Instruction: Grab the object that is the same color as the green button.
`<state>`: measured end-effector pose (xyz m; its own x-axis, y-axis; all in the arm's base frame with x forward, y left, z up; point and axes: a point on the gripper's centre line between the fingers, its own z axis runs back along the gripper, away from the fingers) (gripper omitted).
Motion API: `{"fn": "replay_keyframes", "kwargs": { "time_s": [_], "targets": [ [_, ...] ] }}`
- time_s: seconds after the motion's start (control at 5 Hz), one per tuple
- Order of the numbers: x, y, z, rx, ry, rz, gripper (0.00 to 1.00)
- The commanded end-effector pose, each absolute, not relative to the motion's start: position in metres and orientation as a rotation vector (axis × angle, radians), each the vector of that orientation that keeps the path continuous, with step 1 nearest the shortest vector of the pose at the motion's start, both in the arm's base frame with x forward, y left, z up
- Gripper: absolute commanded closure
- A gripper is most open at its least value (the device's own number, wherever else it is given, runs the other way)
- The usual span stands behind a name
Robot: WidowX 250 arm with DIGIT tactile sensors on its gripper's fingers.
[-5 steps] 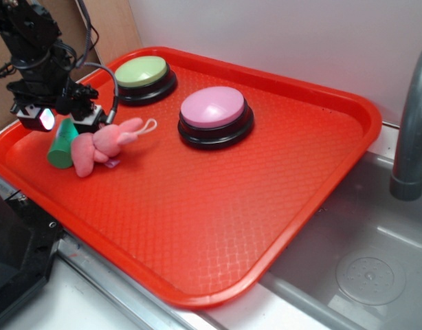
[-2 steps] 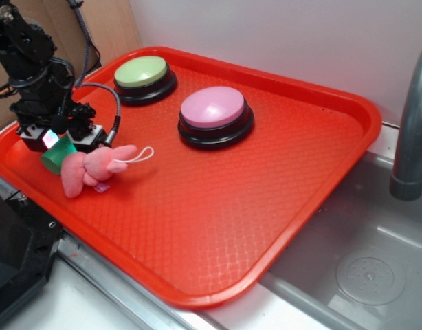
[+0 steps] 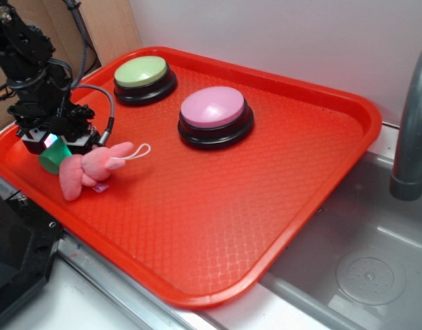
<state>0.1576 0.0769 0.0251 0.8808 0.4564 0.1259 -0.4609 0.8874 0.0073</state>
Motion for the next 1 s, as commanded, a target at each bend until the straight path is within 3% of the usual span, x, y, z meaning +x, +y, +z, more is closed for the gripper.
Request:
{"fn": "replay_keyframes", "kwargs": {
  "time_s": [0.0, 0.2, 0.4, 0.6, 0.8],
  "targets": [
    [0.21, 0.067, 0.113, -0.033, -0.151, 0.346, 1.0],
    [0.218, 0.045, 0.147, -0.093, -0.134, 0.261, 1.0],
    [0.223, 0.012, 0.198, -0.167, -0.149, 0.163, 1.0],
    [0.225, 0.0, 0.215, -0.175, -0.173, 0.15, 1.0],
    [0.222, -0.025, 0.218, -0.103, -0.198, 0.076, 1.0]
  ]
}}
